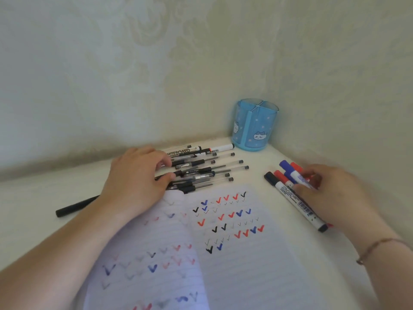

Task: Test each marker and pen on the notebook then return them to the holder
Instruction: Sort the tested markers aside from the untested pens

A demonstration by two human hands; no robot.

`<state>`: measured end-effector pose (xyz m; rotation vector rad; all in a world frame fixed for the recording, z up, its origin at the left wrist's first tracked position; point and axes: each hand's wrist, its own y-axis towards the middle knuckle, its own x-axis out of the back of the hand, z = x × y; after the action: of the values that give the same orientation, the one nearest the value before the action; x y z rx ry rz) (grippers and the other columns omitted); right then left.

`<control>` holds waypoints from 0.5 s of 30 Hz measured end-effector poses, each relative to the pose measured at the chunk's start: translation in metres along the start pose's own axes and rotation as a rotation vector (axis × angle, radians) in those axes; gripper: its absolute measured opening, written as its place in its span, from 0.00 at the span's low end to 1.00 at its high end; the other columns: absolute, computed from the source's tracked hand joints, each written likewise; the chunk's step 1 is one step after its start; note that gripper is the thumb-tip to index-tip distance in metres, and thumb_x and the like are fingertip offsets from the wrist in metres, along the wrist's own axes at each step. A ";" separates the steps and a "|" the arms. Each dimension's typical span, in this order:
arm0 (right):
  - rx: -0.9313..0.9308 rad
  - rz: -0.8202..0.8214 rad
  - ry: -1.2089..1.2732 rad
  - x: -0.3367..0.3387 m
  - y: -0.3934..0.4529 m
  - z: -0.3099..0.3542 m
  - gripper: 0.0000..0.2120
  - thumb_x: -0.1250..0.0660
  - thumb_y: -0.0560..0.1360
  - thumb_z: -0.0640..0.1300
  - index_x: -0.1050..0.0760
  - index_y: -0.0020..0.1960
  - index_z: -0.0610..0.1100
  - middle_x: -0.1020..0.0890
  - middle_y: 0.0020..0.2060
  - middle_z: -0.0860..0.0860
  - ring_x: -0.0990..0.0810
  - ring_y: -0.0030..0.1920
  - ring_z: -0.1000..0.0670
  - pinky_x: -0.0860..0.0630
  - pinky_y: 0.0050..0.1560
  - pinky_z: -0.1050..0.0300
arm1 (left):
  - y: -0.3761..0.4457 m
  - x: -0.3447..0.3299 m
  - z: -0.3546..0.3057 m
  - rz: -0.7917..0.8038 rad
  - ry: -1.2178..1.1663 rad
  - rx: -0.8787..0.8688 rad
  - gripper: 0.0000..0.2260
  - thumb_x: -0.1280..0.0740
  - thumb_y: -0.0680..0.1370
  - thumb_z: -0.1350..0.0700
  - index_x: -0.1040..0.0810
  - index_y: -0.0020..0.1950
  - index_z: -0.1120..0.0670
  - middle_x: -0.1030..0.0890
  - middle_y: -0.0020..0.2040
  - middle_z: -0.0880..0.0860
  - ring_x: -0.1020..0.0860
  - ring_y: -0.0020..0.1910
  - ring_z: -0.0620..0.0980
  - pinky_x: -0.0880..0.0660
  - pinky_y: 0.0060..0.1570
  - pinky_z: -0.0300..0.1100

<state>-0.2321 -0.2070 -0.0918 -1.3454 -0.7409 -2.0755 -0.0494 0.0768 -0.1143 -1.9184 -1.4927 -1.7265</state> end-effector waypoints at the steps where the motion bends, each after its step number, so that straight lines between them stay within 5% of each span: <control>1: 0.003 -0.003 -0.008 -0.002 0.001 -0.001 0.09 0.32 0.71 0.58 0.24 0.48 0.56 0.22 0.38 0.56 0.23 0.39 0.48 0.23 0.40 0.52 | 0.002 0.001 0.004 0.010 0.018 0.019 0.06 0.29 0.73 0.48 0.21 0.49 0.43 0.25 0.43 0.42 0.26 0.50 0.51 0.28 0.53 0.51; 10: 0.026 -0.048 0.069 -0.004 0.001 -0.001 0.07 0.31 0.70 0.58 0.24 0.47 0.59 0.24 0.37 0.58 0.23 0.40 0.48 0.23 0.42 0.52 | 0.012 0.006 0.027 0.127 0.039 0.089 0.06 0.29 0.74 0.49 0.21 0.50 0.45 0.24 0.45 0.44 0.26 0.51 0.51 0.27 0.54 0.51; 15: 0.073 -0.080 0.113 -0.004 -0.005 0.007 0.08 0.32 0.71 0.56 0.23 0.50 0.59 0.23 0.39 0.59 0.22 0.43 0.48 0.23 0.44 0.51 | 0.019 0.000 0.032 0.008 0.012 0.111 0.06 0.31 0.76 0.56 0.20 0.52 0.50 0.21 0.48 0.50 0.25 0.53 0.55 0.28 0.54 0.50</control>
<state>-0.2299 -0.1982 -0.0940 -1.1656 -0.8258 -2.1457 -0.0142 0.0895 -0.1154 -1.8533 -1.5404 -1.6128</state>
